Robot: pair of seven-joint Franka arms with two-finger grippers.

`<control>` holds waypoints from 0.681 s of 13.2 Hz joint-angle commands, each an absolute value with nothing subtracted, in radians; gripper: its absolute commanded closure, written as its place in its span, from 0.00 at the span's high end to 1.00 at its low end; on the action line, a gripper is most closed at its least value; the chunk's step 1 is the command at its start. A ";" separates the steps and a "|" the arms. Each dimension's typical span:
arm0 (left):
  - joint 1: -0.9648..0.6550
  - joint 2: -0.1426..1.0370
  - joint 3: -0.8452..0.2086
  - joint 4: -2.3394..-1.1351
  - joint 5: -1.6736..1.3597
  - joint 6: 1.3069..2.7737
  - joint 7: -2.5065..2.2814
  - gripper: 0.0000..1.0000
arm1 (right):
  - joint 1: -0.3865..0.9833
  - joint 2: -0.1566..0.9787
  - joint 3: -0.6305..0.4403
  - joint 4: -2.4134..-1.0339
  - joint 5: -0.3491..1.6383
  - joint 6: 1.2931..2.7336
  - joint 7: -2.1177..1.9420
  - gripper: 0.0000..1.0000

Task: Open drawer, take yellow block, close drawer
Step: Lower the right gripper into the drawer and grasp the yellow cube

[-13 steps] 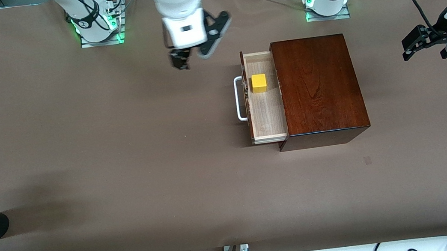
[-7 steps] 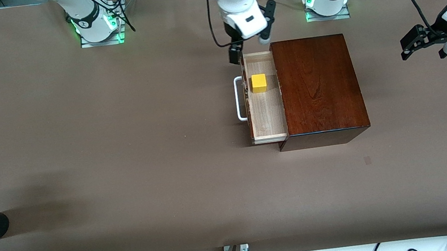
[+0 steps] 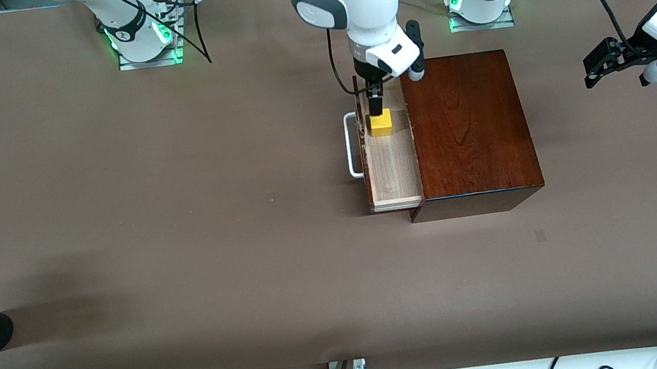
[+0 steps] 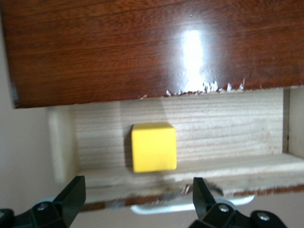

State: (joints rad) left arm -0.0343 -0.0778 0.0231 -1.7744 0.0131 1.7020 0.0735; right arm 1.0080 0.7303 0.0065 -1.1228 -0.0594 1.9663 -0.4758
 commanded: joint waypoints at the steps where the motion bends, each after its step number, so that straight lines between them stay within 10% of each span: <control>1: -0.035 -0.061 0.025 -1.740 0.006 1.675 0.098 1.00 | 1.017 0.775 -0.005 -1.078 -0.080 1.989 -0.526 1.00; 9: -0.035 -0.061 0.025 -1.733 0.006 1.661 0.095 1.00 | 1.020 0.837 -0.005 -1.078 -0.094 2.043 -0.523 1.00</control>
